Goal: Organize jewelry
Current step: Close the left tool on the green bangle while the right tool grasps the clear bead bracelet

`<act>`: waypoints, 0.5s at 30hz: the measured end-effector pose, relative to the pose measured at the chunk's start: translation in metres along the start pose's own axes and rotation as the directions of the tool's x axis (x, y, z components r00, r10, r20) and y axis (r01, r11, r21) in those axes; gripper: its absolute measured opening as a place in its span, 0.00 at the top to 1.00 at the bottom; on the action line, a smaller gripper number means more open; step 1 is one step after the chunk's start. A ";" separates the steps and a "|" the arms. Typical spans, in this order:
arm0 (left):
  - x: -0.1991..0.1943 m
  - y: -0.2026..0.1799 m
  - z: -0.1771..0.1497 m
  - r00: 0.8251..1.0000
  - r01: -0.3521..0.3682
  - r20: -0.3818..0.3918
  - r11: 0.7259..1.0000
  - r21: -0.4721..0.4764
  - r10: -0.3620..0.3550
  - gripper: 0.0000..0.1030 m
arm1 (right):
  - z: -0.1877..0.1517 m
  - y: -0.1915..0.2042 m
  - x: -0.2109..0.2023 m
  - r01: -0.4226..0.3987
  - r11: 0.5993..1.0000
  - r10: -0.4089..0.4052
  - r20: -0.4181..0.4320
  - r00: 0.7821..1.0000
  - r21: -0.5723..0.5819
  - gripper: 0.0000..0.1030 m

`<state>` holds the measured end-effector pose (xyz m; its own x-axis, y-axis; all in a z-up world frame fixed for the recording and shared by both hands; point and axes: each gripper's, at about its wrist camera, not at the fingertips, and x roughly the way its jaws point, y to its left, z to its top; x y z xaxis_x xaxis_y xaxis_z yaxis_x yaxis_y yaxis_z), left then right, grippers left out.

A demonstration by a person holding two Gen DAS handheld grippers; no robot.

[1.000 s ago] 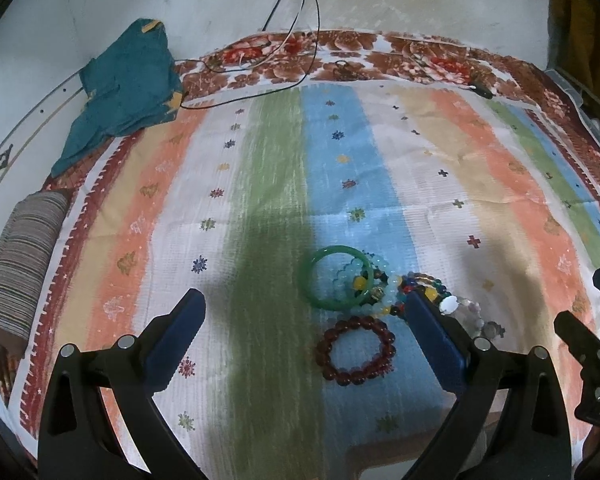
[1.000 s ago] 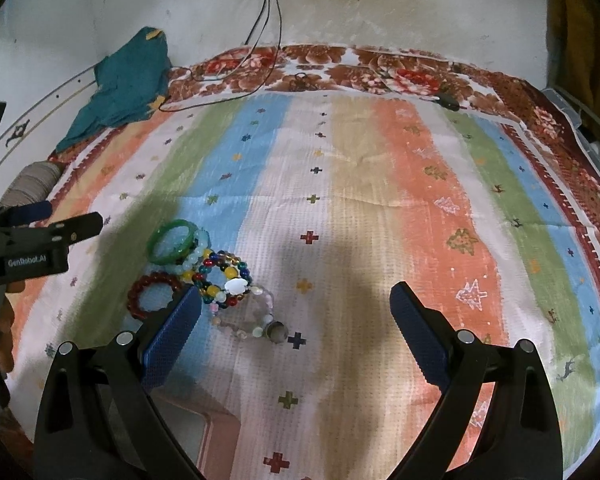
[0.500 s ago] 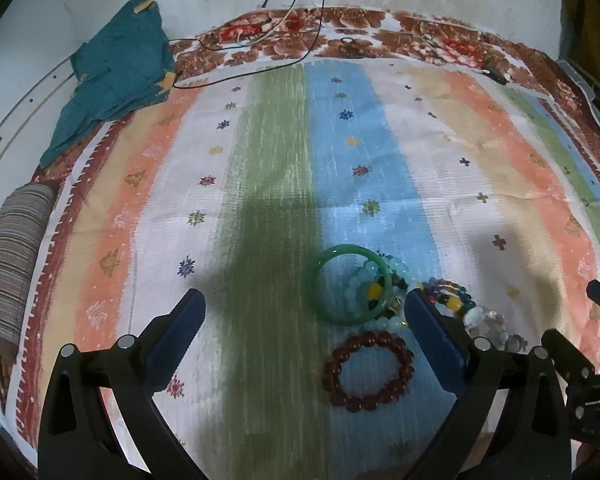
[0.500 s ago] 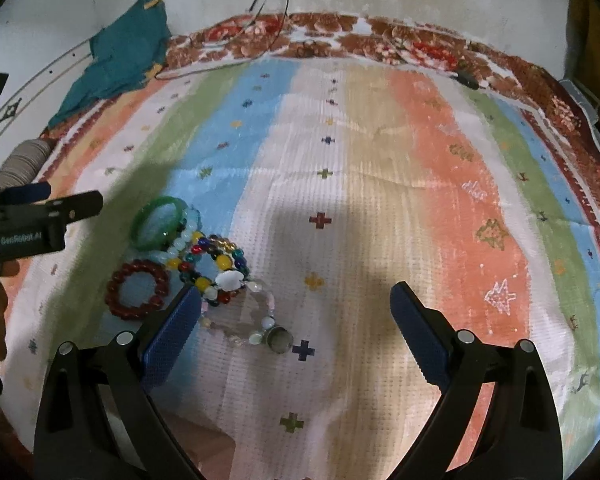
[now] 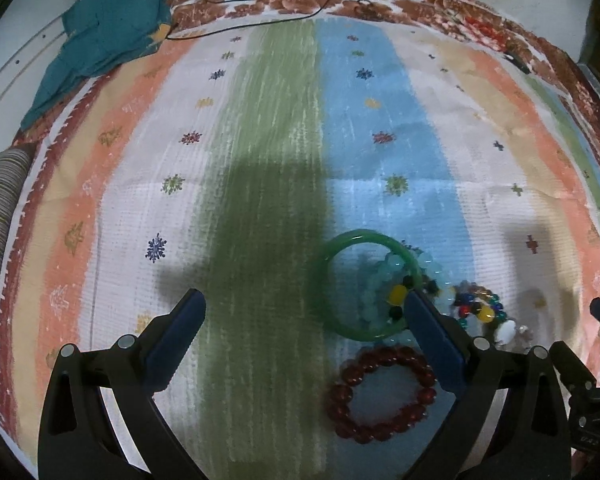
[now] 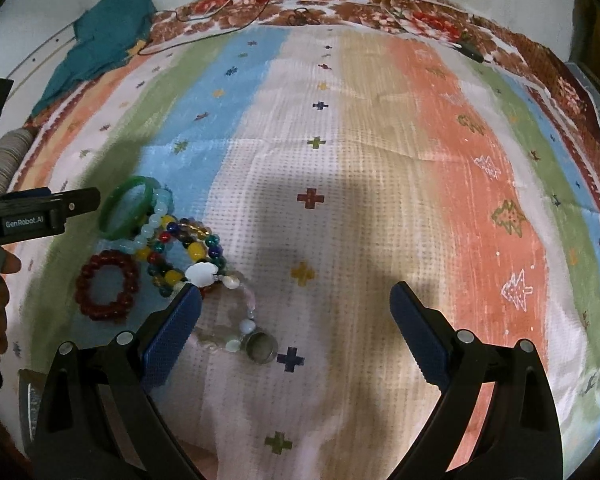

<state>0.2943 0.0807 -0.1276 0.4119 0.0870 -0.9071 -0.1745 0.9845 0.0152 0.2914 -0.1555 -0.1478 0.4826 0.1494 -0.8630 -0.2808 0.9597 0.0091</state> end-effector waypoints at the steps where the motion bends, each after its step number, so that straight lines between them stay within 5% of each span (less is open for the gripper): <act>1: 0.002 0.000 0.000 1.000 -0.002 -0.004 1.000 0.000 0.002 0.07 | 0.001 0.002 0.001 0.001 1.000 -0.001 0.000 1.000 -0.003 0.07; 6: 0.014 -0.003 0.000 1.000 -0.007 -0.023 1.000 0.022 0.007 0.14 | 0.005 0.005 0.011 0.006 1.000 -0.006 -0.021 1.000 -0.008 0.21; 12: 0.025 -0.006 -0.001 0.999 -0.001 -0.038 0.999 0.038 0.002 0.25 | 0.007 0.010 0.022 -0.003 1.000 0.002 -0.049 0.999 -0.021 0.22; 15: 0.028 -0.002 0.000 0.999 0.008 -0.040 1.000 0.026 -0.007 0.29 | 0.007 0.012 0.028 -0.016 1.000 0.014 -0.065 0.998 -0.027 0.35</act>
<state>0.3057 0.0807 -0.1528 0.3768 0.0744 -0.9233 -0.1478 0.9888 0.0193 0.3071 -0.1382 -0.1682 0.4234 0.1468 -0.8940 -0.3109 0.9504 0.0089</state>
